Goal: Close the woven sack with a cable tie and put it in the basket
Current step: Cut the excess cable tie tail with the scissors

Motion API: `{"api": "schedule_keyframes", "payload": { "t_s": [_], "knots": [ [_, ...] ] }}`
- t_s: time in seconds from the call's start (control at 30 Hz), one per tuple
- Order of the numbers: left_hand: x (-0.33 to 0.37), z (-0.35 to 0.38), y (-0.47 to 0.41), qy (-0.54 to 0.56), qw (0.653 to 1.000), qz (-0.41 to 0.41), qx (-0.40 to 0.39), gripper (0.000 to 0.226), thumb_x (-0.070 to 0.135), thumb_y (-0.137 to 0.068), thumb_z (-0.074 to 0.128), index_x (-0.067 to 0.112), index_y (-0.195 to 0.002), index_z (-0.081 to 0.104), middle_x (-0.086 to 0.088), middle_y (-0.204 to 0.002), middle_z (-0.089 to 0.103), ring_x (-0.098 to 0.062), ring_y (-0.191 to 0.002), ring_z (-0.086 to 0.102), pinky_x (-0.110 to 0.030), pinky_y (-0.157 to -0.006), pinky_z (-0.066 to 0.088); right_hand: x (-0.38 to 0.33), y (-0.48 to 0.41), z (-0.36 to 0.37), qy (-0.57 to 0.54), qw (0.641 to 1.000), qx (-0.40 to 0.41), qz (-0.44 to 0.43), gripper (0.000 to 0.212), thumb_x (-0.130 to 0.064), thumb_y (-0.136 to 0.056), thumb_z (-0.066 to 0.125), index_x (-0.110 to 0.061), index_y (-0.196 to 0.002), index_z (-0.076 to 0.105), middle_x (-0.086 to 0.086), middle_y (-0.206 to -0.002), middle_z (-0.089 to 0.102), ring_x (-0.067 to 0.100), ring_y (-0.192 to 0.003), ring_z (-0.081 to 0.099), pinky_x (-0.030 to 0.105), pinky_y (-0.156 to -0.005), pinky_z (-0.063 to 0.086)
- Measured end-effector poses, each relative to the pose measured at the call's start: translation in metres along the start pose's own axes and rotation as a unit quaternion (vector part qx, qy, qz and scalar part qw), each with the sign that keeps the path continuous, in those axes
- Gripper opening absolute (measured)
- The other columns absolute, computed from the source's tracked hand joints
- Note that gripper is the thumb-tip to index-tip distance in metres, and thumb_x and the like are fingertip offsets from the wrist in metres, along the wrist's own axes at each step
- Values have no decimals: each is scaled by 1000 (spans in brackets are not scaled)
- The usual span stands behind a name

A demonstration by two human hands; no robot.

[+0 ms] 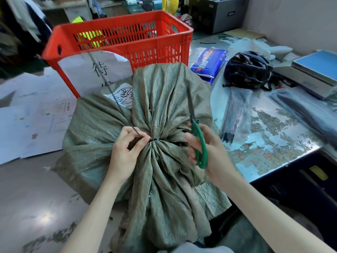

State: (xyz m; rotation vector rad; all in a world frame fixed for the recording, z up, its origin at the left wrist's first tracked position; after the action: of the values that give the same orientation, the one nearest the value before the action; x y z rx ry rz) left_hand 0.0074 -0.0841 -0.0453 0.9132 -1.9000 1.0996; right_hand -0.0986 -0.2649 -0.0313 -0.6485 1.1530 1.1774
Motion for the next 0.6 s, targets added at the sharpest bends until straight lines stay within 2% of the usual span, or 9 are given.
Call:
{"api": "schedule_keyframes", "payload": {
  "t_s": [0.1, 0.17, 0.23, 0.37, 0.43, 0.6],
  "knots": [
    [11, -9, -1, 12, 1000, 4, 8, 10, 14, -85, 63, 23, -83, 68, -6, -89, 57, 1, -87, 56, -13, -86, 40, 2, 11, 25, -47, 993, -100, 40, 40, -18, -79, 69, -3, -112, 51, 0, -65, 43, 13, -47, 38, 20, -37, 34],
    [16, -17, -2, 10, 1000, 2, 18, 9, 15, -86, 64, 23, -84, 68, -4, -87, 63, -2, -84, 60, -16, -83, 43, 7, 15, 37, -61, 987, -135, 66, 30, -20, -80, 64, -9, -106, 54, 2, -67, 40, 12, -47, 37, 20, -38, 33],
    [17, -24, -4, 24, 999, -18, 28, 9, 18, -86, 64, 25, -85, 69, 5, -81, 69, -2, -79, 62, -18, -79, 46, 10, 17, 45, -85, 980, -157, 86, 22, -23, -80, 64, -13, -98, 57, 4, -69, 36, 12, -46, 36, 19, -37, 32],
    [20, -40, -5, 41, 997, -24, 62, 15, 12, -89, 62, 25, -85, 68, 16, -69, 69, 1, -68, 62, -15, -75, 48, 6, 22, 52, -108, 967, -205, 105, 59, -40, -72, 75, -3, -111, 51, 3, -68, 40, 12, -45, 37, 20, -38, 33],
    [25, -49, -5, 57, 995, -17, 84, 15, 10, -89, 61, 22, -85, 67, 16, -67, 69, 1, -68, 62, -15, -74, 48, 2, 24, 54, -116, 959, -235, 111, 73, -51, -69, 73, -3, -117, 47, 2, -70, 43, 13, -47, 39, 21, -39, 36],
    [31, -63, -6, 108, 986, -23, 128, 10, 11, -88, 61, 19, -85, 67, 15, -65, 70, 0, -66, 63, -14, -70, 49, 0, 32, 63, -125, 937, -294, 143, 81, -64, -71, 62, -6, -125, 45, 4, -73, 41, 14, -49, 40, 23, -41, 41]
  ]
}}
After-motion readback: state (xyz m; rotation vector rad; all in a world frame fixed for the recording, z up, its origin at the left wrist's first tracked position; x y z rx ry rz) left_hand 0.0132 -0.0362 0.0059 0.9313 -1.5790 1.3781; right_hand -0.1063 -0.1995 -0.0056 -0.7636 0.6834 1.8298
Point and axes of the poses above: each hand's wrist, its own y-axis away from the middle knuckle, its own z-axis out of the palm, x = y × z, the point moved 4 cm from there along -y, towards the middle knuckle
